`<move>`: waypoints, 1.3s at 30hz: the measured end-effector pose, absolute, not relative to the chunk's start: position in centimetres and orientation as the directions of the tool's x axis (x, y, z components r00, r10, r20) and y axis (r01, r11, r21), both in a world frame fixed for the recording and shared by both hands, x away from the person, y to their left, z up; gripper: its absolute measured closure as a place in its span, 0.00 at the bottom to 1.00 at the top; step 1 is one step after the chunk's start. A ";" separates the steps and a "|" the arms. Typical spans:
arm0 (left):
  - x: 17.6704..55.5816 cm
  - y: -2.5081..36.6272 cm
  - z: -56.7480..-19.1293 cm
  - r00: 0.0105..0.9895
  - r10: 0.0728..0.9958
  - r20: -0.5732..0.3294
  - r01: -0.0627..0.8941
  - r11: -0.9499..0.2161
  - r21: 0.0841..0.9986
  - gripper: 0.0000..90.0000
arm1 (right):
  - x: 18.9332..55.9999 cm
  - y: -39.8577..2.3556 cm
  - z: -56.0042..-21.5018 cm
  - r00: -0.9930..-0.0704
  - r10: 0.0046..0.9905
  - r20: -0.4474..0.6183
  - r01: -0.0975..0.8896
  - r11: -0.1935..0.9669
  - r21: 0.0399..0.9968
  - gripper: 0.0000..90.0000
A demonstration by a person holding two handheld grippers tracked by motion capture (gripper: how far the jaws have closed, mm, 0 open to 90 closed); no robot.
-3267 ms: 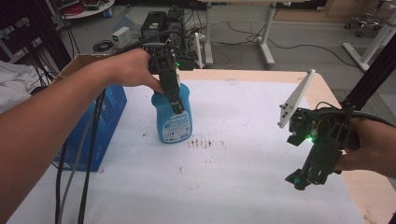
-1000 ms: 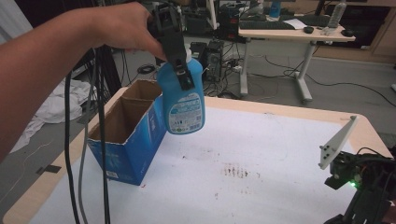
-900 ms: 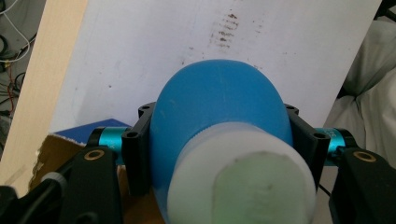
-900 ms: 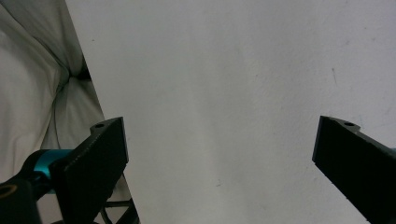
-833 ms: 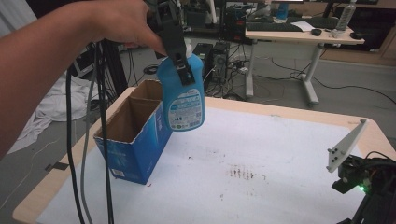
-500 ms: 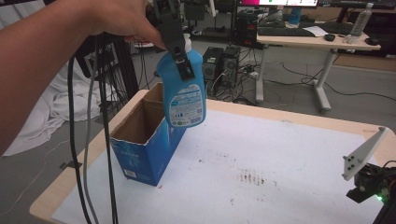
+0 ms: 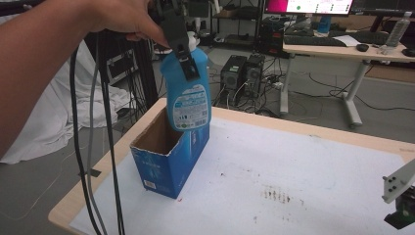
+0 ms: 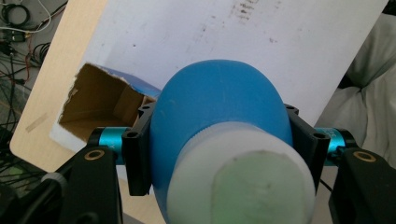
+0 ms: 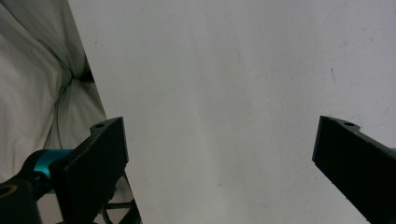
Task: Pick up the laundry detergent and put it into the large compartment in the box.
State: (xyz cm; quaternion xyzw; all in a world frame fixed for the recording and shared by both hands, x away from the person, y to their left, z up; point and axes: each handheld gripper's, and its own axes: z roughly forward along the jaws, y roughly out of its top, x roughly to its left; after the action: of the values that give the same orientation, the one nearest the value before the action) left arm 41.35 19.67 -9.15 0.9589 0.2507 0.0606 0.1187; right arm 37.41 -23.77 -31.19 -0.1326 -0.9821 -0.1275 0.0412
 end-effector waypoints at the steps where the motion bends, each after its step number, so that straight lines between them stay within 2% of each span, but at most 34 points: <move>1: 41.3 19.9 -9.1 0.866 0.496 0.058 0.467 -0.846 0.259 0.42 | 37.4 -23.8 -31.2 -0.961 0.250 0.115 0.271 0.933 0.237 0.03; 17: 41.4 23.0 -9.8 0.847 0.528 0.069 0.496 -0.830 0.255 0.42 | 37.6 -24.0 -31.2 -0.959 0.260 0.115 0.281 0.930 0.237 0.03; 39: 41.9 25.2 -14.4 0.845 0.532 0.058 0.508 -0.832 0.223 0.42 | 37.5 -23.9 -31.2 -0.956 0.269 0.120 0.291 0.929 0.230 0.03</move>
State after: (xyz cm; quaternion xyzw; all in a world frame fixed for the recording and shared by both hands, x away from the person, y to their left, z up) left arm 41.86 25.17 -14.38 0.9552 0.2721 0.0590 0.1000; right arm 37.54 -23.87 -31.22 -0.1427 -0.9811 -0.1235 0.0433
